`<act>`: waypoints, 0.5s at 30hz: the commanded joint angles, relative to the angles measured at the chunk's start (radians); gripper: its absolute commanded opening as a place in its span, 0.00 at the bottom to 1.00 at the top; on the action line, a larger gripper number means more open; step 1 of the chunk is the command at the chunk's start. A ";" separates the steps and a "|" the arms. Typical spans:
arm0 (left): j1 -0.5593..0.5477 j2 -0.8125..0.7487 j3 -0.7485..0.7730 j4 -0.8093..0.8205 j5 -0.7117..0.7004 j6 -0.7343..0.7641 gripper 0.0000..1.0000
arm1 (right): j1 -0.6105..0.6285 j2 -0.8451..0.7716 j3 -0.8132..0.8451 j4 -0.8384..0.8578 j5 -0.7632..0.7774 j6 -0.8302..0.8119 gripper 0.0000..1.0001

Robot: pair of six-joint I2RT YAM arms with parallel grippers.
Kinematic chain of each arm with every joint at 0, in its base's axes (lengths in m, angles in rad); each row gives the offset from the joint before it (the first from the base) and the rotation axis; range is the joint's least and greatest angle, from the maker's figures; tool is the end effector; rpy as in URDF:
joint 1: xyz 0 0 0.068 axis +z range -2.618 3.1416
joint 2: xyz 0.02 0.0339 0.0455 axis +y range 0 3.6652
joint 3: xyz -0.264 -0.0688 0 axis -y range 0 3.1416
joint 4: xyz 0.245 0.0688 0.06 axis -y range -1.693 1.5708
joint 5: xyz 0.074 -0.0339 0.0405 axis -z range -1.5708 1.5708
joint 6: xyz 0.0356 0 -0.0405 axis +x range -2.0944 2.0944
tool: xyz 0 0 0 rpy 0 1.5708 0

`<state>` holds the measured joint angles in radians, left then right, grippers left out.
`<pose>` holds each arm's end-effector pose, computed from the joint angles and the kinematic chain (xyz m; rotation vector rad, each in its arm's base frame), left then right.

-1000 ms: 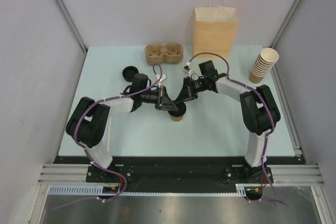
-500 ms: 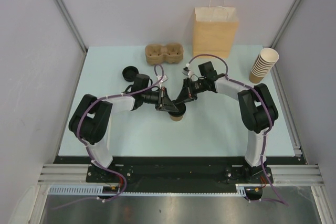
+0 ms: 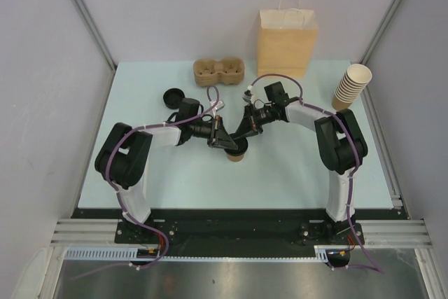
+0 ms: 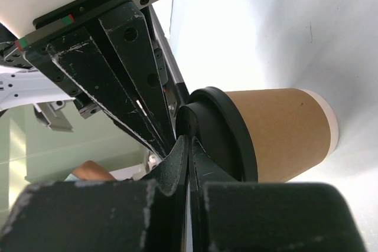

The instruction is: Pack the takeout coffee

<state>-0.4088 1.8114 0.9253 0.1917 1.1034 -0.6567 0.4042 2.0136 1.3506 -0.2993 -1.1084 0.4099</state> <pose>0.3118 -0.1697 0.1604 0.3771 2.3850 -1.7821 0.3686 0.1923 0.1748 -0.4774 2.4946 1.7269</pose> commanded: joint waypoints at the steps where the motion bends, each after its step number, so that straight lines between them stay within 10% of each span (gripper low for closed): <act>1: 0.010 0.095 -0.052 -0.152 -0.226 0.114 0.00 | -0.011 0.097 -0.034 -0.075 0.180 -0.065 0.00; 15: 0.011 0.051 -0.034 -0.084 -0.113 0.065 0.00 | -0.004 0.054 -0.036 -0.014 0.087 -0.042 0.01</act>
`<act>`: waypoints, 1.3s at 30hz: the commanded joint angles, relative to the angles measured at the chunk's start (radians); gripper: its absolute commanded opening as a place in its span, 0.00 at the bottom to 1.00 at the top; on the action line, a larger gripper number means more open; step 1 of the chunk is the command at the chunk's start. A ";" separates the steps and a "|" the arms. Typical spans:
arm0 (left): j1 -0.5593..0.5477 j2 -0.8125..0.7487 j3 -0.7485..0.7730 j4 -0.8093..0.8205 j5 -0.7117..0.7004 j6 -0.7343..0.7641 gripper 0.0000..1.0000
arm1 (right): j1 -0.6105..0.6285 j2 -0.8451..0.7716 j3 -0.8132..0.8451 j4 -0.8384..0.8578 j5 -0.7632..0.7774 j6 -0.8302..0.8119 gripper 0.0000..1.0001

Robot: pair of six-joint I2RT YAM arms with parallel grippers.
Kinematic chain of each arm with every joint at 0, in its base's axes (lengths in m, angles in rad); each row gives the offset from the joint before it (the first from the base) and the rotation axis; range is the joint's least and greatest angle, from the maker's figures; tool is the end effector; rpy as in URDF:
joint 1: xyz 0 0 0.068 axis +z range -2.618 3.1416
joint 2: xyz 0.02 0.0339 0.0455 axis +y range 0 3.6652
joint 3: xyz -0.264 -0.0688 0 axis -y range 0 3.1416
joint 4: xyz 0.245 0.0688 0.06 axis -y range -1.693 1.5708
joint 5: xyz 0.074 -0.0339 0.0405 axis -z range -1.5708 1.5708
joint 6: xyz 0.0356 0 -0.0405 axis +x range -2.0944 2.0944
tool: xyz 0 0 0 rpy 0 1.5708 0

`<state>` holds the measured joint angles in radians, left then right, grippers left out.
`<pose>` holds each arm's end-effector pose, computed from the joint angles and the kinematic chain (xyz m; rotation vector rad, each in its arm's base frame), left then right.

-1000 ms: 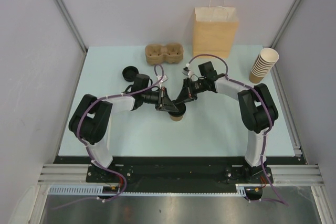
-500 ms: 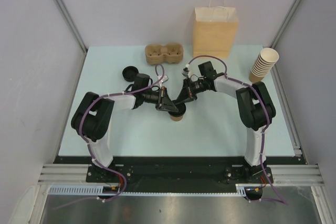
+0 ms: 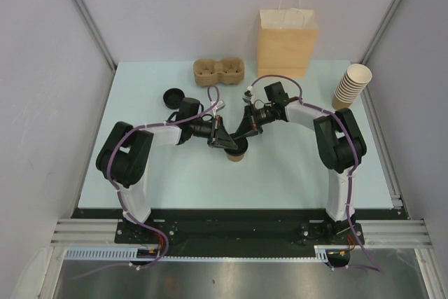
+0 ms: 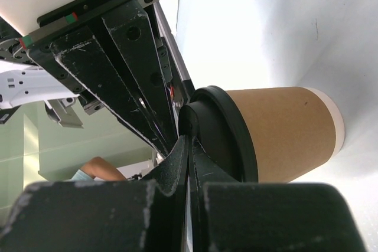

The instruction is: Pack the takeout coffee

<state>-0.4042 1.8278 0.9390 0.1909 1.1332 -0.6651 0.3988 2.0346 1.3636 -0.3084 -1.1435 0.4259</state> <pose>0.3150 -0.1698 0.1592 0.3801 2.3856 -1.8182 0.3715 0.1917 0.1706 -0.4561 2.5066 1.7791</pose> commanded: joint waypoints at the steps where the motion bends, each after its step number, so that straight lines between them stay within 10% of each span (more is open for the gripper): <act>1: 0.002 0.019 -0.046 -0.067 -0.133 0.067 0.01 | 0.006 0.023 -0.047 0.011 0.098 -0.049 0.01; 9: -0.027 -0.130 0.001 0.025 -0.069 -0.019 0.09 | 0.009 -0.105 -0.008 0.215 -0.038 0.075 0.05; 17: -0.025 -0.252 0.066 -0.027 -0.058 -0.024 0.47 | -0.055 -0.178 0.156 0.269 -0.099 0.116 0.28; 26: 0.047 -0.477 0.247 -0.408 -0.281 0.373 0.89 | -0.247 -0.226 0.572 -0.455 0.193 -0.485 0.59; 32: 0.064 -0.626 0.264 -0.545 -0.504 0.642 0.99 | -0.336 -0.350 0.606 -0.453 0.499 -0.638 0.98; 39: 0.067 -0.725 0.179 -0.475 -0.584 0.725 1.00 | -0.345 -0.407 0.525 -0.278 0.689 -0.760 1.00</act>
<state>-0.3431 1.1412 1.1606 -0.2958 0.6292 -0.0631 0.0483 1.6505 1.9083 -0.6758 -0.5957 -0.1715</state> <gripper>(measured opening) 0.994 0.994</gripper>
